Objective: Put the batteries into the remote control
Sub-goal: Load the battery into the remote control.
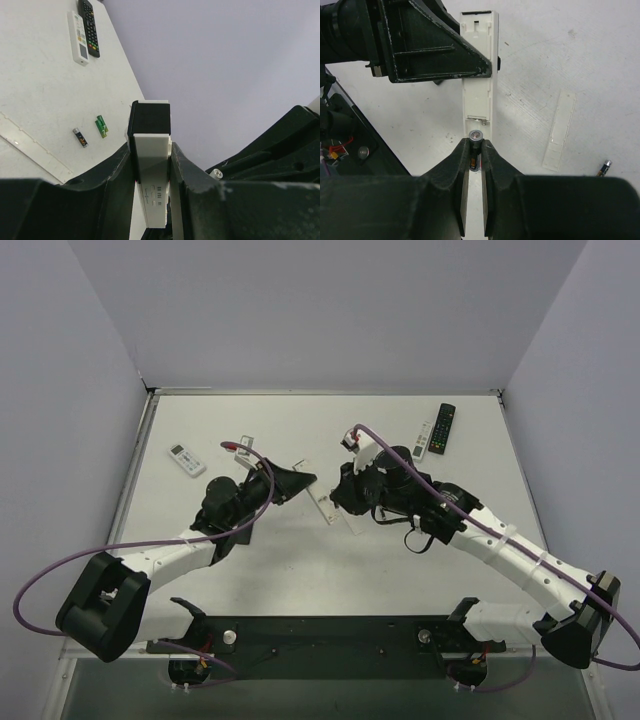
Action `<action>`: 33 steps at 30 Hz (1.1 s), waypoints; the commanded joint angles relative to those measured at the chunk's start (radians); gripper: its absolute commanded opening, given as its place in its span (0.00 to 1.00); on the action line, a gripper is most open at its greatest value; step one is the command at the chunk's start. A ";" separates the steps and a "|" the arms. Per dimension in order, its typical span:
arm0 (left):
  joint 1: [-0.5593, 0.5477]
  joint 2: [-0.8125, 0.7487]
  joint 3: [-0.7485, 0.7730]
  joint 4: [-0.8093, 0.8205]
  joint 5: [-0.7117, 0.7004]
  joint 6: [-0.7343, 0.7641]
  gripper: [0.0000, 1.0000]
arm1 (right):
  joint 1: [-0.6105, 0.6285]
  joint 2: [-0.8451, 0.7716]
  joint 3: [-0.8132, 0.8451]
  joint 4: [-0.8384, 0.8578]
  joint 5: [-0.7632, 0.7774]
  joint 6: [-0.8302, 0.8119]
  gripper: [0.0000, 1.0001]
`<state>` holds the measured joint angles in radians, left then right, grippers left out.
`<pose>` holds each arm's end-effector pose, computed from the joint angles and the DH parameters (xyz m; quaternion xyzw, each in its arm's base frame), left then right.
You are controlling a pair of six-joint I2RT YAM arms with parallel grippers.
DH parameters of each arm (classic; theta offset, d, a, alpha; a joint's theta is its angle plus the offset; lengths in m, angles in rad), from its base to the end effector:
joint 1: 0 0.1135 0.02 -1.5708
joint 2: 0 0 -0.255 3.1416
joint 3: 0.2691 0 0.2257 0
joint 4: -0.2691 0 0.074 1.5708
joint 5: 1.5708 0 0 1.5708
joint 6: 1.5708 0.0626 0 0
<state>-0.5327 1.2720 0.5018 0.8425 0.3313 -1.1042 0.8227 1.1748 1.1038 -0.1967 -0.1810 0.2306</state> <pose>0.2272 -0.1576 0.2584 -0.0735 0.6786 -0.6040 0.4115 0.1779 0.2083 0.3573 -0.2834 0.7415 0.3657 0.4860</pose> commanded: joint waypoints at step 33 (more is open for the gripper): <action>-0.021 0.016 0.073 0.222 -0.017 -0.120 0.00 | 0.044 0.052 -0.045 0.059 -0.034 -0.063 0.13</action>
<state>-0.5491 1.2942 0.5137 0.9379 0.3134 -1.1969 0.8528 1.2110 1.0599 -0.1234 -0.1997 0.1780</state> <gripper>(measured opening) 0.374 0.117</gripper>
